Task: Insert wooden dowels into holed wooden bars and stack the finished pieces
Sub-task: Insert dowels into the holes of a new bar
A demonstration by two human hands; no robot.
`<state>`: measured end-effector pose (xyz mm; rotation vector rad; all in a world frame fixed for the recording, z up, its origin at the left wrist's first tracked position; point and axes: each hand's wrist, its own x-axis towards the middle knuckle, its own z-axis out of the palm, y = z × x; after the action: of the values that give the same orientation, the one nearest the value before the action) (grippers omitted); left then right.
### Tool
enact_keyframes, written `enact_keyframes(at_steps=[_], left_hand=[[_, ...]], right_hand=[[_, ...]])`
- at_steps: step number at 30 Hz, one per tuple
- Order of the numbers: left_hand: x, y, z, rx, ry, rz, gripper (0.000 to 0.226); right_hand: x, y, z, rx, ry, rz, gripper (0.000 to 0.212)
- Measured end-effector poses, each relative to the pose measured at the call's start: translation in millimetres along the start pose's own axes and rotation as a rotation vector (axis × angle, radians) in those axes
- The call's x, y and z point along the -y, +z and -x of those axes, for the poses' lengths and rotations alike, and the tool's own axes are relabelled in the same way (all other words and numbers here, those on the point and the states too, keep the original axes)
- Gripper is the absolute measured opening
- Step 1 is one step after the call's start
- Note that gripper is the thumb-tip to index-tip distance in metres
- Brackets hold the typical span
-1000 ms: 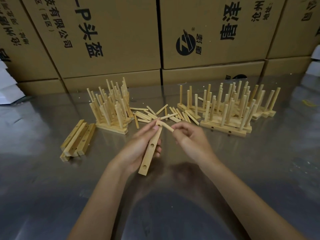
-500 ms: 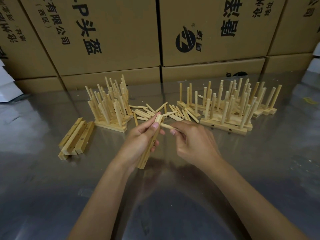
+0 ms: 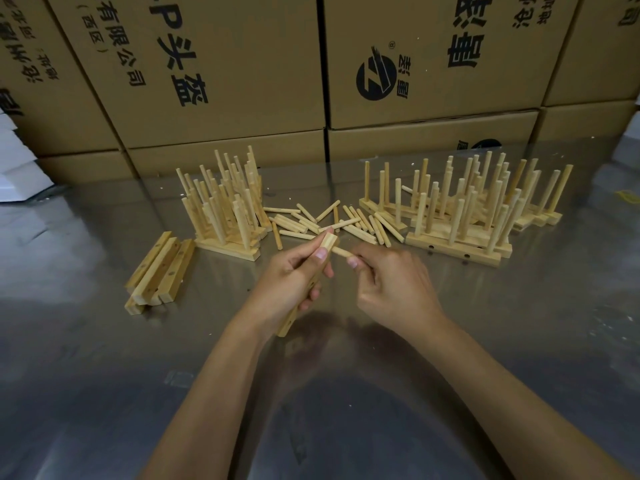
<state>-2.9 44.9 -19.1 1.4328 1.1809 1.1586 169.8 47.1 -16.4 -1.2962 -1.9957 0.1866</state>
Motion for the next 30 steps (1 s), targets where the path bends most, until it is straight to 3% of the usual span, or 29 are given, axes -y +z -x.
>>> enact_keyframes(at_steps=[3,6,8,11,15,17,23,27,30], left_hand=[[1.1,-1.6,0.7,0.018,-0.009,-0.021,0.035],[2.5,-1.7,0.3,0.022,-0.016,-0.062,0.035],[2.9,-1.9,0.0,0.026,-0.022,-0.088,0.035],[2.0,-3.6,0.4,0.039,-0.029,-0.085,0.034],[-1.3,-5.5,-0.1,0.04,-0.018,-0.043,0.033],[-2.4,-5.6,0.2,0.042,-0.01,-0.061,0.034],[0.3,-2.2,1.7,0.046,-0.025,-0.11,0.035],[2.0,-2.2,0.4,0.051,-0.023,-0.135,0.036],[2.8,2.0,-1.4,0.052,-0.076,-0.097,0.036]], right_hand=[[-0.2,3.3,-1.2,0.084,0.129,-0.236,0.019],[-0.7,5.2,-3.1,0.182,0.391,-0.605,0.03],[0.9,8.4,-2.5,0.217,0.516,-0.707,0.034],[6.6,13.2,0.6,0.111,0.368,-0.448,0.031],[11.8,12.4,6.9,-0.034,0.052,0.185,0.009],[14.0,10.9,7.6,-0.05,0.021,0.248,0.008],[7.2,17.1,2.6,0.11,0.312,-0.255,0.034],[2.2,14.8,-3.7,0.252,0.51,-0.588,0.039],[-4.2,7.7,-8.5,0.348,0.594,-0.639,0.039]])
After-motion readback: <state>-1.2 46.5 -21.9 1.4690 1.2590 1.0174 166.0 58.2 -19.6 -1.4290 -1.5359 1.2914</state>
